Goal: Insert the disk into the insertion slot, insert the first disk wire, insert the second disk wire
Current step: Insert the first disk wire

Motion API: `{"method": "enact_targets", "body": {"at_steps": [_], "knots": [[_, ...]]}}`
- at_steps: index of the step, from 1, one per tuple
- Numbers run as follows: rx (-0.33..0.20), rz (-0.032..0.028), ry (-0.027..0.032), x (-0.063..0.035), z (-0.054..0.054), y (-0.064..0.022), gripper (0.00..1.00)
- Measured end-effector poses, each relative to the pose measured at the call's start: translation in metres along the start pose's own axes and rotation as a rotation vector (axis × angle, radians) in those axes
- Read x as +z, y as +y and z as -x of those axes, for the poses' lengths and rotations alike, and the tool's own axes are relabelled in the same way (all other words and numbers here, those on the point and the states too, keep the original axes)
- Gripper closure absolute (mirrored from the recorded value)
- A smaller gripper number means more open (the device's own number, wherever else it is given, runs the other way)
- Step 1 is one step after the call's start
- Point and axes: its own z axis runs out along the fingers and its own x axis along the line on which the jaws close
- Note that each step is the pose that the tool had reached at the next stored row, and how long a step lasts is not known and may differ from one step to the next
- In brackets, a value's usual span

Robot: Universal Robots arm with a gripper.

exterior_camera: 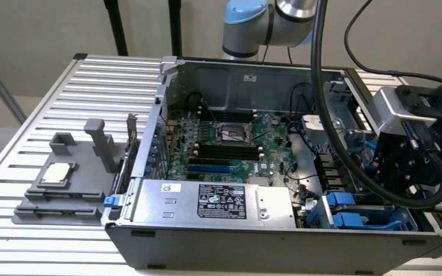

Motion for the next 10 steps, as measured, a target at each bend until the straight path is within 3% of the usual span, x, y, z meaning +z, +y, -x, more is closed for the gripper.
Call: {"method": "enact_targets", "body": {"at_steps": [10], "knots": [[0.0, -0.0008, 0.0084, 0.0004, 0.0007, -0.0015, 0.84]]}}
